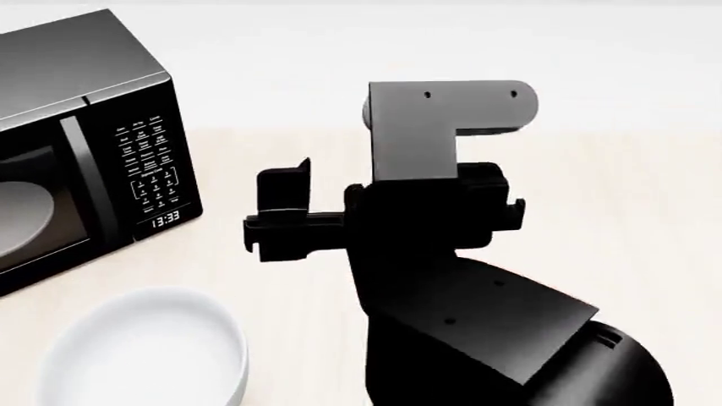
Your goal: Put the white bowl to the right of the plate.
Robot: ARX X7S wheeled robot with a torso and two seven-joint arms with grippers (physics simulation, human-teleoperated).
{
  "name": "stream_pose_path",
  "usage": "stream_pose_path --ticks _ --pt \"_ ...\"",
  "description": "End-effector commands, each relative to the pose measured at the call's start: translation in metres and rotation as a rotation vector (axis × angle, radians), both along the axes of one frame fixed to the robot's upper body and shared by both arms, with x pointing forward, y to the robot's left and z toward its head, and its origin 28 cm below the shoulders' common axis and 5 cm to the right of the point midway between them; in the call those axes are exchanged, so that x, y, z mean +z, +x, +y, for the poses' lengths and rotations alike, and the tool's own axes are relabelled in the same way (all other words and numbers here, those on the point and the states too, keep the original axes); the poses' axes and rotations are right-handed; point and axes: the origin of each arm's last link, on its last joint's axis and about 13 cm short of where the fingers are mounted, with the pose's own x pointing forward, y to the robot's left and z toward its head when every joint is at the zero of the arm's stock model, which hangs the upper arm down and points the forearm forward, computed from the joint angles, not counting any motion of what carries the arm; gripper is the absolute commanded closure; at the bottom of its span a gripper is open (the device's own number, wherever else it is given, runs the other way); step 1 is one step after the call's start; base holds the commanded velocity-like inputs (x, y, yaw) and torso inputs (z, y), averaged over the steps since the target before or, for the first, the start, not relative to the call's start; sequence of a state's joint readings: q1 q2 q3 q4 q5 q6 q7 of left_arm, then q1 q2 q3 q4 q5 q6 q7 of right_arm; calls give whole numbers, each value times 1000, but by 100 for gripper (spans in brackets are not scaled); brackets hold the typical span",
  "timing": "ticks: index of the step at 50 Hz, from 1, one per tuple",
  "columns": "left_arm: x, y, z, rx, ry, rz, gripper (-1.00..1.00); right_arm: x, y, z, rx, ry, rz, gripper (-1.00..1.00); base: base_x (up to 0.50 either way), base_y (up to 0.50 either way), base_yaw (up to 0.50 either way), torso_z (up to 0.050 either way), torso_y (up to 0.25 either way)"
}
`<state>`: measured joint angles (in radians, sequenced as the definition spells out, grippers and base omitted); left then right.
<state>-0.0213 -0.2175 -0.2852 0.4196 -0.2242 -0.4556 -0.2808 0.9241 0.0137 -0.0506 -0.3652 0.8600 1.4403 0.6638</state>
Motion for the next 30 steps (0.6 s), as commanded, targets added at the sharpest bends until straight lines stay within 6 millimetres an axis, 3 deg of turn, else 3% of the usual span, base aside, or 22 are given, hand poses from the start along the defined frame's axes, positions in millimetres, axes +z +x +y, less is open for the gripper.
stream_pose_path --ticks 1,30 --pt "3 -12 11 63 -9 -37 -100 14 10 62 110 -126 220 -100 0 0 0 0 0" --pt "10 -26 18 118 -13 -78 -100 -2 33 92 138 -165 516 -100 0 0 0 0 0"
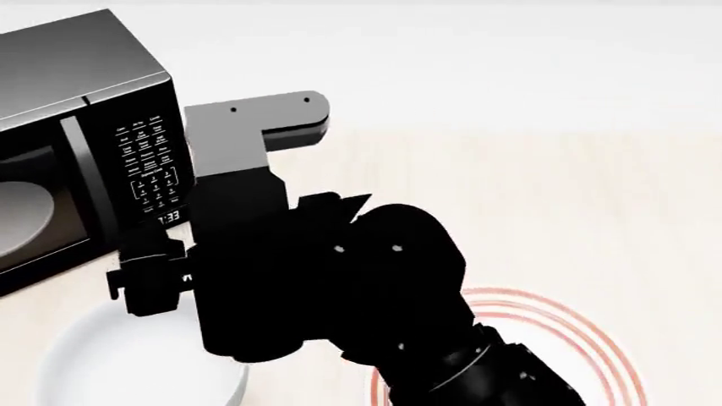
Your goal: Put the white bowl to the right of the plate.
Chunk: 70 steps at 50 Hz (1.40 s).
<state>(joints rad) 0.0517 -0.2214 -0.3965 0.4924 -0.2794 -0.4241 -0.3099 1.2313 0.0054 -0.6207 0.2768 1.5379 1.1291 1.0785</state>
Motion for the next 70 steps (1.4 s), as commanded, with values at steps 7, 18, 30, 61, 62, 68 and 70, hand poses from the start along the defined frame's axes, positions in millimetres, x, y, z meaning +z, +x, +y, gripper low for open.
stream_pose_path --ticks 7,18,30,61,62,68,70 --pt "3 -7 2 20 1 -21 -100 -18 20 15 -76 10 170 -100 0 0 0 0 0" --pt "3 -7 1 13 2 -23 -100 -27 37 21 -199 119 298 -100 0 0 0 0 0" --pt "3 -8 1 9 3 -28 -100 -39 45 22 -327 161 401 -100 0 0 0 0 0" --pt "4 -9 -2 -3 10 -33 -100 -78 31 22 -216 23 357 -100 0 0 0 0 0" --pt "4 -9 -2 -3 9 -33 -100 -80 31 22 -211 23 359 -100 0 0 0 0 0" --pt "4 -10 -2 -4 10 -34 -100 -87 27 22 -179 22 370 -100 0 0 0 0 0" --pt "4 -10 -2 -5 8 -35 -100 -90 26 23 -171 22 369 -100 0 0 0 0 0"
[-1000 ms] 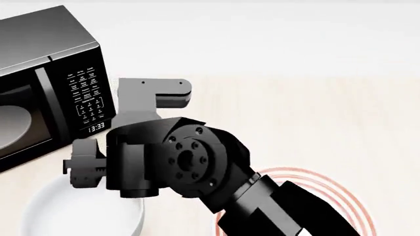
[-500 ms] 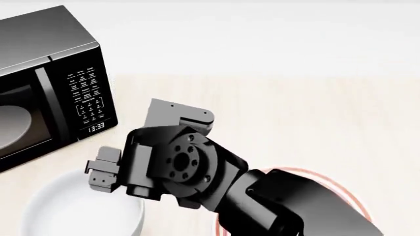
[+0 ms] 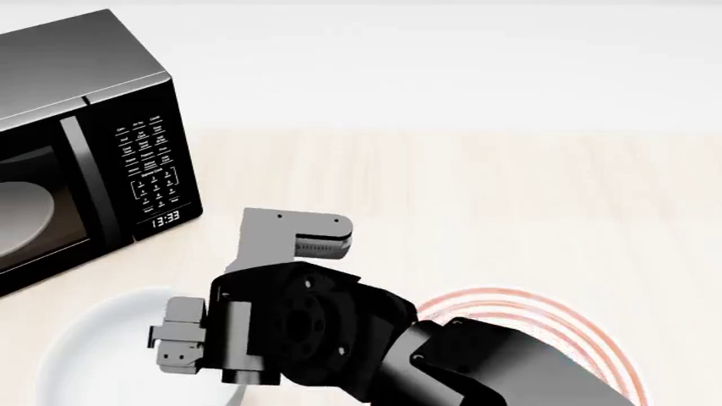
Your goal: Put the white bowl to the right of the plate.
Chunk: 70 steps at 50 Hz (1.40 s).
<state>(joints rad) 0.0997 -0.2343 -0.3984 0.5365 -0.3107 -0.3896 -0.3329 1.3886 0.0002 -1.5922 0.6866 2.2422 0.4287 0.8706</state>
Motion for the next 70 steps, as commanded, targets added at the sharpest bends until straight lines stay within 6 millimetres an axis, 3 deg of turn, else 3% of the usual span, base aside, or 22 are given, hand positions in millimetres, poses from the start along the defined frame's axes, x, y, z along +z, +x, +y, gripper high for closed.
stream_pose_path --ticks 1,48,70 --pt "0 -1 0 -3 0 -3 -100 -13 -6 0 55 -5 2 -100 0 0 0 0 0" --pt "2 -3 0 -8 -3 -12 -100 -42 -15 -3 103 9 59 -100 0 0 0 0 0" --pt "1 -2 -1 -12 -3 -11 -100 -43 -21 1 149 35 51 -100 0 0 0 0 0"
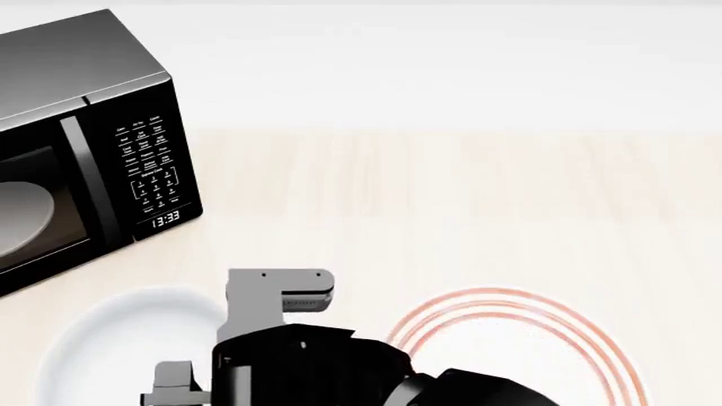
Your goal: Put the white bowl to the right of the plate.
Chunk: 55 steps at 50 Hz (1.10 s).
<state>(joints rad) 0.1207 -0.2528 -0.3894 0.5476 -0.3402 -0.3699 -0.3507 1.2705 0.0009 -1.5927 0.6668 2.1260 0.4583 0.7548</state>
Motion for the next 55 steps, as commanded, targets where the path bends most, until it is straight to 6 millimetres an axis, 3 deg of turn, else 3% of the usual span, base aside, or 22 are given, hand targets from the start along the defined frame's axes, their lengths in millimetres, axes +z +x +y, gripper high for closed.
stream_pose_path --ticks 1,12,13,30,41,44,55 --pt "0 0 0 -1 -1 1 -100 -1 -4 3 27 24 6 -100 0 0 0 0 0" --pt "0 0 0 0 -2 -2 -100 -2 -2 2 4 1 -5 -100 0 0 0 0 0" --pt "0 -1 0 -1 -2 -2 -100 -2 -3 2 -8 -20 -1 100 0 0 0 0 0" --pt "1 -2 0 -1 -5 -9 -100 5 -2 4 -12 -35 -47 100 0 0 0 0 0" --pt "1 -1 0 3 -5 -6 -100 42 -3 12 -24 -61 -121 100 0 0 0 0 0" --pt "1 -1 0 3 -3 -6 -100 58 -7 7 -28 -50 -153 100 0 0 0 0 0" --pt "0 1 0 3 -1 0 -100 83 -10 -10 -54 -34 -218 100 0 0 0 0 0"
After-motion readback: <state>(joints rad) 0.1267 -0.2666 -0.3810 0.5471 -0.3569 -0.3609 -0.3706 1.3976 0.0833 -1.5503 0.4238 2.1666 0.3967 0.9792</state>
